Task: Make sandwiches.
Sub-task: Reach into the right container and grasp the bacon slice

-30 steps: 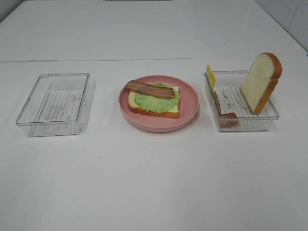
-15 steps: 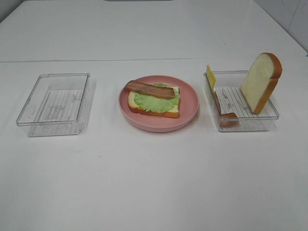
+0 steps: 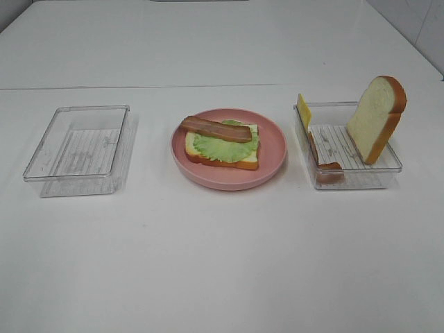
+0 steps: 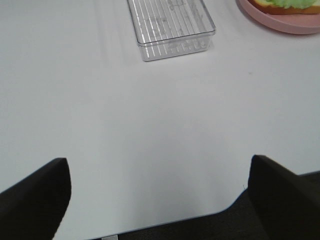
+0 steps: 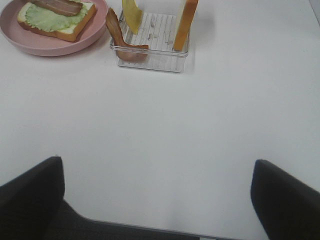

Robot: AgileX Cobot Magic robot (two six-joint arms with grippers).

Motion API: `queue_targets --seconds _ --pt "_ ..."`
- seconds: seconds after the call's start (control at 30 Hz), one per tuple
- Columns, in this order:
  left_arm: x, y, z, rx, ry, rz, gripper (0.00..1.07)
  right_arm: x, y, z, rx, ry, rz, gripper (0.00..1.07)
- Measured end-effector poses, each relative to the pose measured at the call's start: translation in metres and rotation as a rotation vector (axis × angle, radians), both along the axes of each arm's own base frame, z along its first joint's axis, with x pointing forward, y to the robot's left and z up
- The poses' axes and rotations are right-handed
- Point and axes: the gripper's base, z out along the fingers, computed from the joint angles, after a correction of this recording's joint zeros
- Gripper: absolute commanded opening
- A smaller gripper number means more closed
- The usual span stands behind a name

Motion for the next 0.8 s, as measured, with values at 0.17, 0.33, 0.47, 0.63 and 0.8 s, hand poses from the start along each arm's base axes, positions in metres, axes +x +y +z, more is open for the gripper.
queue_targets --seconds 0.17,0.33,0.47,0.63,0.8 --pt "-0.006 0.001 0.001 -0.002 -0.041 0.041 0.88 0.0 0.0 0.0 0.0 0.0 0.0 0.99" --pt "-0.023 0.002 0.001 -0.004 -0.149 0.096 0.88 0.0 0.0 0.0 0.0 0.0 0.0 0.99" --pt "-0.03 0.001 0.001 -0.002 -0.196 0.134 0.88 0.0 0.0 0.0 0.0 0.0 0.0 0.99" --pt "-0.03 0.001 0.001 -0.002 -0.196 0.134 0.88 0.0 0.0 0.0 0.0 0.0 0.0 0.99" --pt "-0.03 0.001 0.001 -0.002 -0.196 0.134 0.88 0.0 0.0 0.0 0.0 0.0 0.0 0.99"
